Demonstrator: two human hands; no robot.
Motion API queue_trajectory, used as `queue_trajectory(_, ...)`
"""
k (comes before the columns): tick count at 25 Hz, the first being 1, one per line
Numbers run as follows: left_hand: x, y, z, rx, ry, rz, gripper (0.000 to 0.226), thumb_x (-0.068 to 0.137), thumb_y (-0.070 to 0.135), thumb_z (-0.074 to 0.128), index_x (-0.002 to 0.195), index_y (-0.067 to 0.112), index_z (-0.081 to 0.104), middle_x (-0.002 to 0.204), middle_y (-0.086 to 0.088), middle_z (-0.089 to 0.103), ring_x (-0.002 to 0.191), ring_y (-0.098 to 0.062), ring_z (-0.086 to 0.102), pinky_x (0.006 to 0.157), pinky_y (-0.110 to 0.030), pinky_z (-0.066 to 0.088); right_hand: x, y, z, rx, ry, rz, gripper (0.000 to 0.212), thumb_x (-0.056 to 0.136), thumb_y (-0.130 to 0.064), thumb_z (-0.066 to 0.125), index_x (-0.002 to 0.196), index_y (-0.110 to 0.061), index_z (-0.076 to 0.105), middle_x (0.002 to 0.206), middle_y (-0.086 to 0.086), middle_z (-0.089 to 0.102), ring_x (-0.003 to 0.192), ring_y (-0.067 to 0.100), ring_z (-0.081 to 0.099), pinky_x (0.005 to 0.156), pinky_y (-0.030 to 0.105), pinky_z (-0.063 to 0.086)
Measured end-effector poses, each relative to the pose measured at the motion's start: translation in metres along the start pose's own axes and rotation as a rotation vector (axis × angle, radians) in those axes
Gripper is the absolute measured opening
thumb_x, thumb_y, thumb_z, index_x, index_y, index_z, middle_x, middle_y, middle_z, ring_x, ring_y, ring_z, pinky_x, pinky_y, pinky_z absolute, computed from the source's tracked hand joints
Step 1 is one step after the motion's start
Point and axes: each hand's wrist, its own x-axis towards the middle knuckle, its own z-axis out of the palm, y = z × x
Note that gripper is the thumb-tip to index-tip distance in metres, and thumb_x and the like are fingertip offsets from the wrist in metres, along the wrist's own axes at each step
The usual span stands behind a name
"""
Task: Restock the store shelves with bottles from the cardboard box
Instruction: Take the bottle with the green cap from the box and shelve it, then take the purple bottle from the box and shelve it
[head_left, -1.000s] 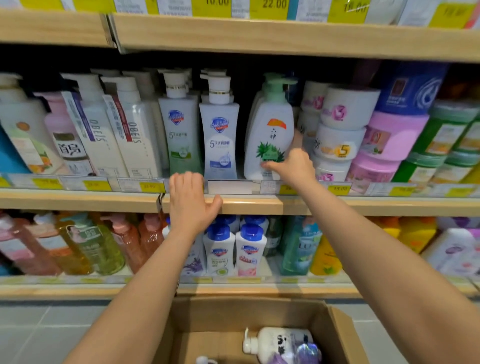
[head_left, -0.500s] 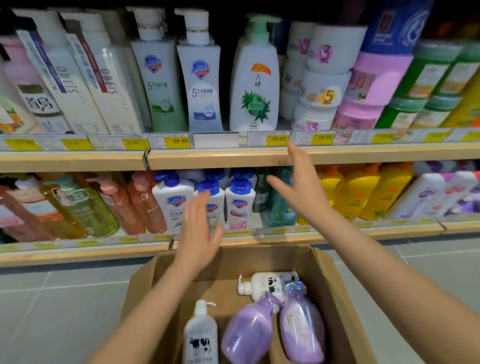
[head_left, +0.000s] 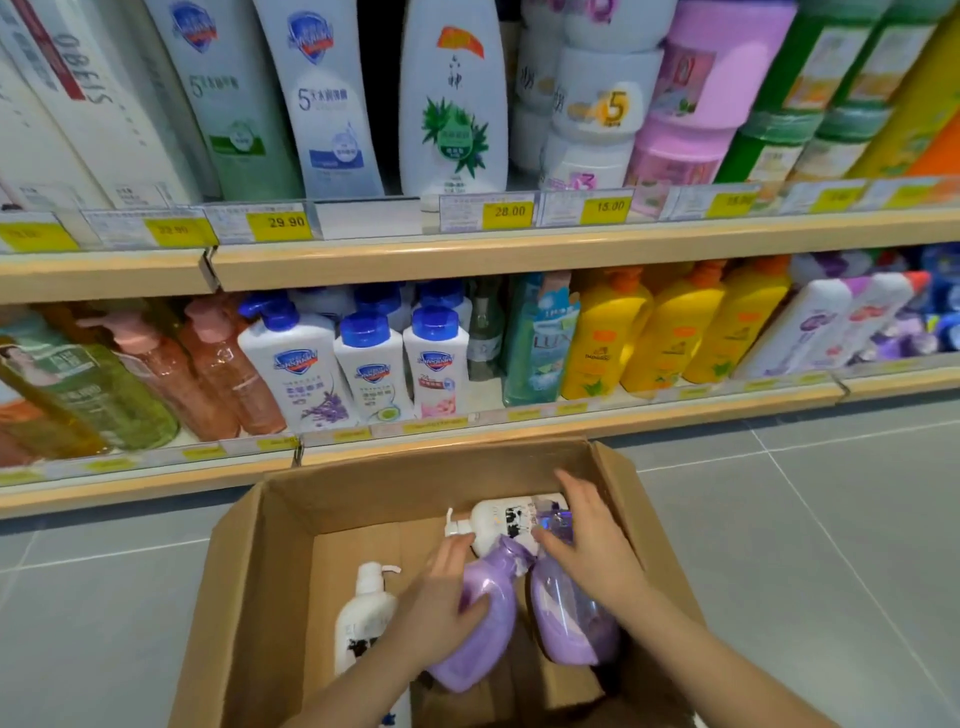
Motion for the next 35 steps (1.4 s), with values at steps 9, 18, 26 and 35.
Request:
queue_trajectory(9,0.009,-0.008,0.035,0.163,-0.122,-0.181,0.115,0.044,0.064,0.073,0.138,0.022,0.023,0.130,0.001,0.034,0.116,-0.020,0.040,0.090,-0.030,0.039,-0.040,0.041,0.042,-0.143,-0.057,0.057,0.065,0.079,-0.033,0.059,0.137,-0.013,0.038,0.135,0.007,0.044,0.128,0.025,0.037,0.107,0.028,0.027)
queue_trajectory(18,0.008,0.006,-0.008,-0.098,0.148,-0.052,0.089,0.042,0.051,0.072,0.120,0.031,0.033,0.108,0.008,0.039,0.099,-0.012,0.045,0.078,-0.029,0.048,-0.017,0.002,0.032,0.149,-0.083,0.075,0.066,0.079,-0.043,0.066,0.133,-0.014,0.043,0.131,-0.002,0.049,0.122,0.013,0.044,0.103,0.021,0.031)
queue_trajectory(26,0.014,0.067,-0.103,-0.143,0.307,0.173,0.095,0.044,0.048,0.078,0.124,0.028,0.031,0.111,0.006,0.038,0.103,-0.012,0.044,0.084,-0.029,0.047,0.039,-0.090,-0.029,0.797,-0.071,0.099,0.041,0.080,-0.007,0.070,0.117,-0.011,0.054,0.105,0.004,0.066,0.087,0.003,0.064,0.072,0.015,0.051)
queue_trajectory(35,0.016,0.133,-0.163,-0.029,0.585,0.130,0.112,0.069,0.043,0.070,0.148,0.013,-0.003,0.154,-0.005,0.007,0.143,-0.021,0.006,0.115,-0.033,0.018,0.057,-0.188,-0.105,0.533,0.333,-0.071,0.030,0.077,-0.023,0.072,0.097,-0.016,0.052,0.090,-0.002,0.060,0.085,0.016,0.057,0.076,0.030,0.048)
